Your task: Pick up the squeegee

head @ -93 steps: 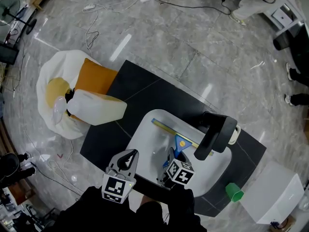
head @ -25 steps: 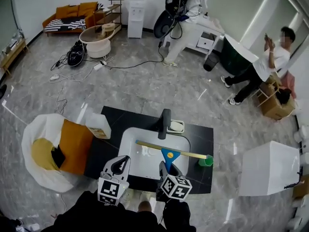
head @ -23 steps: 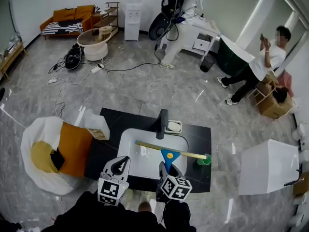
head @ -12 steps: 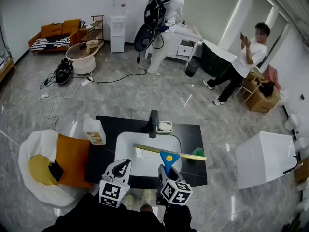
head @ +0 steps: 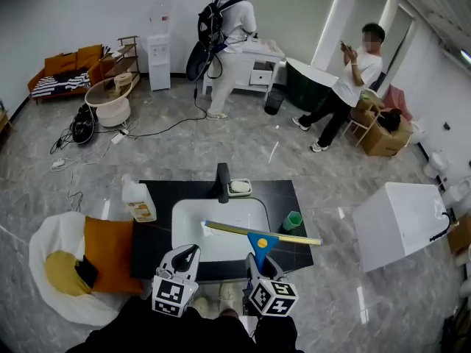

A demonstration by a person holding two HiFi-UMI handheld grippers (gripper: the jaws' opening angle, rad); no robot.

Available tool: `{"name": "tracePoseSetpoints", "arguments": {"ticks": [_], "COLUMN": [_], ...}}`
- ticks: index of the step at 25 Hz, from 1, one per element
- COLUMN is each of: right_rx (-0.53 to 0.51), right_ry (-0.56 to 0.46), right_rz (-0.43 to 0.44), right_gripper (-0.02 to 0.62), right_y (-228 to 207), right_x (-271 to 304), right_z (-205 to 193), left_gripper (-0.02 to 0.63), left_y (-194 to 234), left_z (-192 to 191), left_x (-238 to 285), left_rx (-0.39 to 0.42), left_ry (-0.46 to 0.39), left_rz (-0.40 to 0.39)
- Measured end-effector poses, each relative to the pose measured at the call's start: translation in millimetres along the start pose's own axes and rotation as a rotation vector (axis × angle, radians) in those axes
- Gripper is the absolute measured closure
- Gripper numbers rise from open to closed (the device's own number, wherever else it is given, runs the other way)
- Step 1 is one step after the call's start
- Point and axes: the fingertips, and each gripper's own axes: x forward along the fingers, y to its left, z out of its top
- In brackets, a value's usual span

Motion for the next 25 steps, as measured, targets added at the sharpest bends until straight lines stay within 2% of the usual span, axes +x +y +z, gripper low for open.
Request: {"name": "tracePoseSetpoints", "arguments": {"ticks": [9, 25], "right_rx": [-0.037, -0.068], "right_ry": [-0.04, -0.049], "right_rz": [-0.058, -0.079], "right_gripper": [0.456, 0.456], "right_y": [-7, -3], "right_x": [-33, -34], "right_z": [-4, -9], "left_gripper": [0.58, 0.58], "left_y": [-19, -23], "left_z": [0, -3], "left_x": [-4, -1], "left_rx": [0.019, 0.035], "left_ry": [0.0, 0.007], "left_rz": [-0.05, -0.083]}}
